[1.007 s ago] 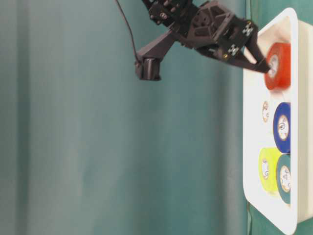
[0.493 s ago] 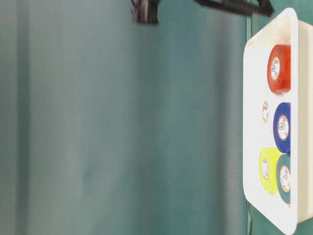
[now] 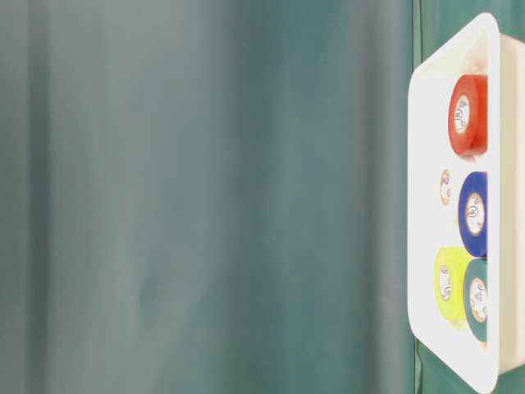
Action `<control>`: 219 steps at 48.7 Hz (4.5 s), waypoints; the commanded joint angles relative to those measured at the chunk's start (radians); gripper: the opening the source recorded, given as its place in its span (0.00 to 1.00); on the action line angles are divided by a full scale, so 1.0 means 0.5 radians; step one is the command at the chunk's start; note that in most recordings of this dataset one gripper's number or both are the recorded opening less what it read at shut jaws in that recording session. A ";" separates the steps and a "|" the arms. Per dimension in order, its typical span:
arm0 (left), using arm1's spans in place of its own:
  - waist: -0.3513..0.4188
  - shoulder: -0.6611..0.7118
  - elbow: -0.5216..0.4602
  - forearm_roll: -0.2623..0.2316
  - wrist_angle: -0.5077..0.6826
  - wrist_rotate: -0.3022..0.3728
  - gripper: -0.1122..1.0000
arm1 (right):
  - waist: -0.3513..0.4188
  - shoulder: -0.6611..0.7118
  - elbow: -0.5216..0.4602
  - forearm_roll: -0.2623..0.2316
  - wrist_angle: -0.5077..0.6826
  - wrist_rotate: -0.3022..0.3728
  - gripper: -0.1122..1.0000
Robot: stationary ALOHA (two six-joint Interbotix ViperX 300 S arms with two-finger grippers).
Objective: Put the tape into the white case with the right arm.
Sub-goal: 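Lift the right gripper and retract right, then move the right gripper down into the black tape roll's core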
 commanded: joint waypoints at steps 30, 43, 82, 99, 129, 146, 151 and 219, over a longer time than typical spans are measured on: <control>0.006 0.028 -0.034 0.000 -0.009 0.003 0.11 | 0.773 -0.003 0.037 0.003 0.028 0.003 0.69; 0.006 0.025 -0.034 0.000 -0.009 0.003 0.11 | 0.779 0.000 0.034 0.003 0.031 0.003 0.69; 0.003 0.025 -0.034 0.000 -0.009 0.000 0.11 | 1.178 0.963 -0.957 -0.006 0.006 -0.028 0.69; 0.006 0.025 -0.034 0.000 -0.009 0.003 0.11 | 1.255 1.285 -1.405 -0.006 0.009 -0.009 0.69; 0.003 0.028 -0.034 0.000 -0.006 0.003 0.11 | 1.365 1.684 -2.006 0.003 0.015 0.120 0.69; 0.006 0.025 -0.034 0.000 -0.009 0.003 0.11 | 1.371 1.755 -2.068 0.003 0.021 0.239 0.69; 0.006 0.025 -0.034 0.000 -0.009 0.000 0.11 | 1.381 1.761 -2.065 0.003 0.043 0.242 0.69; 0.006 0.028 -0.034 0.000 -0.009 0.000 0.11 | 1.442 1.865 -2.148 0.037 0.390 0.451 0.11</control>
